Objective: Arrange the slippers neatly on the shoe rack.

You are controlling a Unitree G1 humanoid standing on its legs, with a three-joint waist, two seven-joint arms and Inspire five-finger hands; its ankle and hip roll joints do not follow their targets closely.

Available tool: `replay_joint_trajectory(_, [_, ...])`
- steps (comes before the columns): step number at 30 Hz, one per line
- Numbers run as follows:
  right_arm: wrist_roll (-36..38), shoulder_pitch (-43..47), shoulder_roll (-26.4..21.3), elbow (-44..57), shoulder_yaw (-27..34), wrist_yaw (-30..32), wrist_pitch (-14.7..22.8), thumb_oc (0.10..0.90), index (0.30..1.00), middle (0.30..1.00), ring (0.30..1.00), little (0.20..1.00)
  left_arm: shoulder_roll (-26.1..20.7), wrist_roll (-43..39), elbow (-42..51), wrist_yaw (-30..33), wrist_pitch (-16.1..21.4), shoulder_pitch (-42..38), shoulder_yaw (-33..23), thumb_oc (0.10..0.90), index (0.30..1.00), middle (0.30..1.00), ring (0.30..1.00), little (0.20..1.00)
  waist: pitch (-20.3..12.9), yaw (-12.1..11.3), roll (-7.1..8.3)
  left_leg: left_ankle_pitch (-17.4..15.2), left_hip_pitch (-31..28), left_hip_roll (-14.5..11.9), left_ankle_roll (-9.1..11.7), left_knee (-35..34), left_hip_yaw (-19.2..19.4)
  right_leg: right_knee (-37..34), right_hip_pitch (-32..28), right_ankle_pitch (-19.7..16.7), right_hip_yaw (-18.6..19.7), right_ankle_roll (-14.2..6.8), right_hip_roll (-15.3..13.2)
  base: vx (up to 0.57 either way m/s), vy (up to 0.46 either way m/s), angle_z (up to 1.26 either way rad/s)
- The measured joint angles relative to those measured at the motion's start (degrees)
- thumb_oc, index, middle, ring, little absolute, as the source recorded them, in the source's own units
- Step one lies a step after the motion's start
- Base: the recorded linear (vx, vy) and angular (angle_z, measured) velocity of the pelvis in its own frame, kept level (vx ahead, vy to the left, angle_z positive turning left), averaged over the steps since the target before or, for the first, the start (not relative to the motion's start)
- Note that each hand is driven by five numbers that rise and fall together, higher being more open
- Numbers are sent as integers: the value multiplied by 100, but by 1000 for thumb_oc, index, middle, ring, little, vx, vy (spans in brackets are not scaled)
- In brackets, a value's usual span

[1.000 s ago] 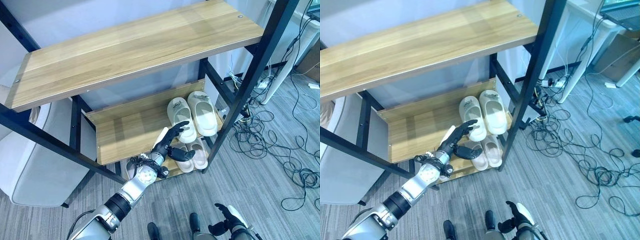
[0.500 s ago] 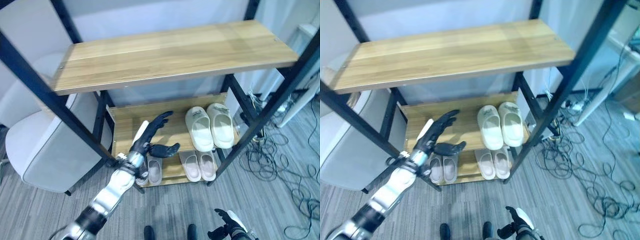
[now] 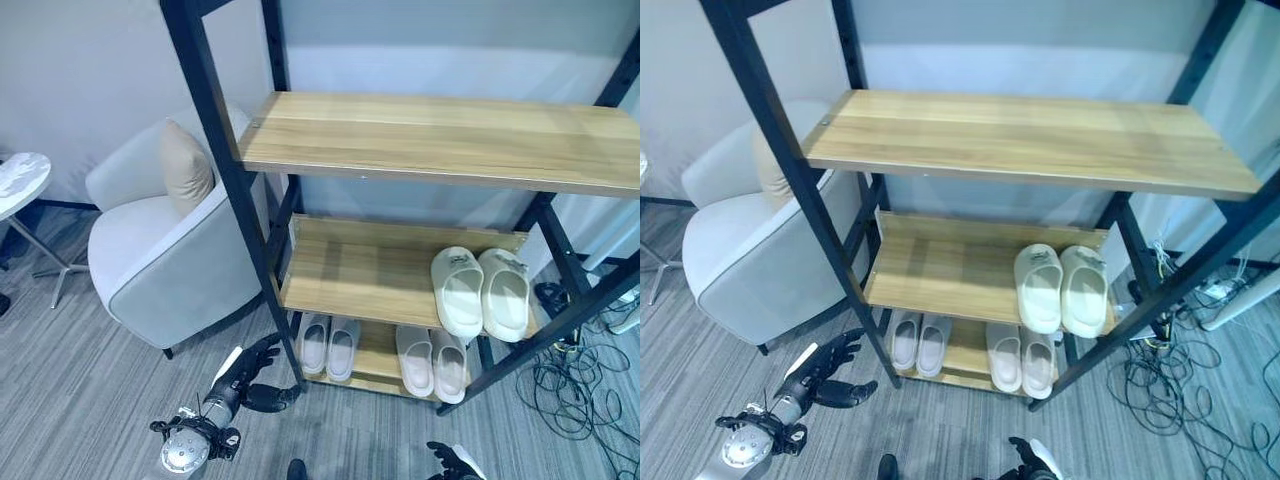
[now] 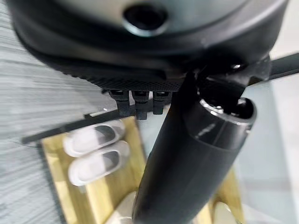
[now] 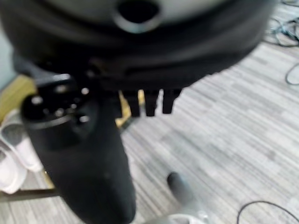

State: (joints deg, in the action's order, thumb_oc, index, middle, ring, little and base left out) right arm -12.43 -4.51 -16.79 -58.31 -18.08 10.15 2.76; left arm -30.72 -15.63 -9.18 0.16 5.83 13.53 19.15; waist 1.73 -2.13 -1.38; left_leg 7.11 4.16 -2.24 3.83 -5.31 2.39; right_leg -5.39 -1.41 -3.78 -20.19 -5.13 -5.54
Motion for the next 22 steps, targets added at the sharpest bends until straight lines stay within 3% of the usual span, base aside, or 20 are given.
replay_joint_trajectory(7, [2, 75, -8, -248, 36, 0, -22, 800, 900, 900, 900, 900, 448, 959, -2247, 13, -91, -177, -158, 800, 900, 900, 900, 900, -97, 60, 115, -4, -93, -9, -5, 2, -4, -29, -101, 10, -18, -1, 8, -3, 46, 0])
replay_joint_trajectory(8, [2, 107, -5, -350, 52, 0, -21, 800, 900, 900, 900, 900, 679, 1181, -2926, 91, -120, -312, -228, 800, 900, 900, 900, 900, -118, 98, 123, -8, -96, -6, -10, 2, 0, -36, -102, 13, -14, -4, 5, -10, 51, 0])
replay_joint_trajectory(13, [3, 265, 5, -735, 60, 8, -23, 800, 900, 900, 900, 900, 1092, 1663, -4452, 315, -299, -570, -268, 800, 900, 900, 900, 900, -147, 152, 178, -15, -93, -8, -19, -9, 22, -36, -87, 41, 13, -25, 4, 4, 37, -2])
replay_joint_trajectory(22, [17, 246, 11, -1041, 64, 19, -62, 800, 900, 900, 900, 900, 1307, 1890, -5292, 599, -353, -808, -472, 800, 900, 900, 900, 900, -186, 211, 164, -49, -175, -25, -67, -11, 157, -36, -89, 34, 162, -15, 8, 16, 27, -8])
